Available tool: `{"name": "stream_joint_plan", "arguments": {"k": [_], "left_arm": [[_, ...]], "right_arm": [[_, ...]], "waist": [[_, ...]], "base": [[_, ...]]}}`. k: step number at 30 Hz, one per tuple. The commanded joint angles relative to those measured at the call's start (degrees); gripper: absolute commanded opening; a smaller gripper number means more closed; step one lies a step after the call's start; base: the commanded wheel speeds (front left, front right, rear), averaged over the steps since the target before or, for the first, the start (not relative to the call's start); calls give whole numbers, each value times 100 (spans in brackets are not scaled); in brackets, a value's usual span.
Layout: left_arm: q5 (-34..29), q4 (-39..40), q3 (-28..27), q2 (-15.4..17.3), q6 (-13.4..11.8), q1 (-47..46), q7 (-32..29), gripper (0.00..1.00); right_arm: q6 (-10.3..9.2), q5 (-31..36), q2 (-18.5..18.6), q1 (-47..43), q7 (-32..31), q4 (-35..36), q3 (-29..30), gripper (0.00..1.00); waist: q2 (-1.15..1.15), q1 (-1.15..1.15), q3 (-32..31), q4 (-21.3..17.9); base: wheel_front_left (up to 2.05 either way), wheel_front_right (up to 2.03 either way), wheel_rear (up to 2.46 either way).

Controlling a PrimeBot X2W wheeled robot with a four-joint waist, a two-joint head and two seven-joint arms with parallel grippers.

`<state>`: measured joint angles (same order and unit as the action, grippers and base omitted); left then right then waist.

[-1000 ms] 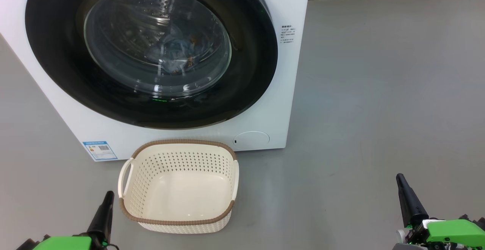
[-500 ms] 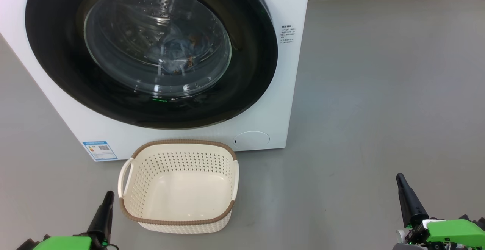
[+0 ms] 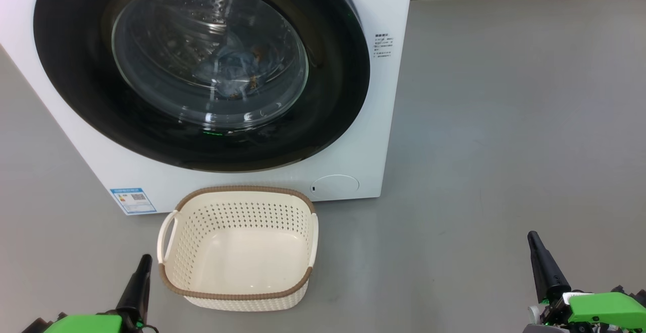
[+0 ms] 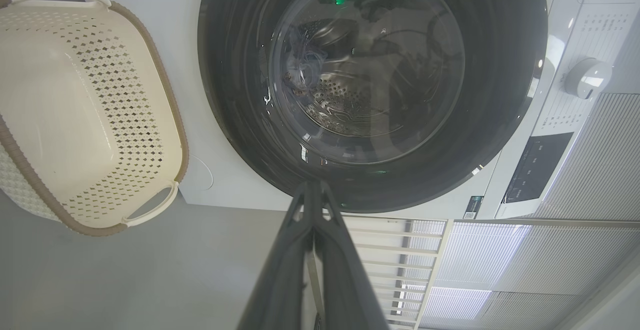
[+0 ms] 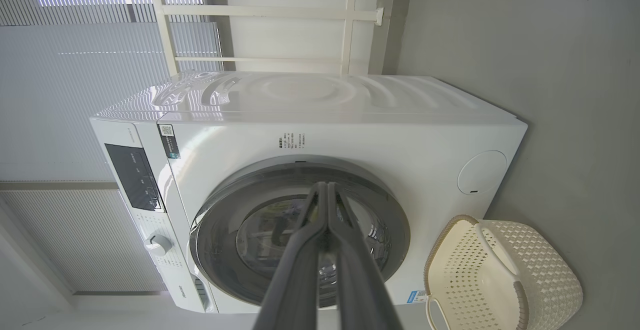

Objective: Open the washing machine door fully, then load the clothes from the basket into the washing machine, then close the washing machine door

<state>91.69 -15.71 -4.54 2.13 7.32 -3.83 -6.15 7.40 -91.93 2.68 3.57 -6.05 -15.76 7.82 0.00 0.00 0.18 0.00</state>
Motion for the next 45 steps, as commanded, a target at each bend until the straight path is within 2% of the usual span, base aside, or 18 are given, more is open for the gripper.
{"name": "stream_joint_plan", "arguments": {"k": [1,45], "left_arm": [[49,168,-196,75,17,-236,-33,0],[49,168,-196,75,17,-236,-33,0]], "right_arm": [[9,-23,20,261,-45,174,-129,0],[9,-24,20,261,-44,174,-130,0]], "waist": [[0,0,0,0],[0,0,0,0]], "base": [[0,0,0],[0,0,0]]}}
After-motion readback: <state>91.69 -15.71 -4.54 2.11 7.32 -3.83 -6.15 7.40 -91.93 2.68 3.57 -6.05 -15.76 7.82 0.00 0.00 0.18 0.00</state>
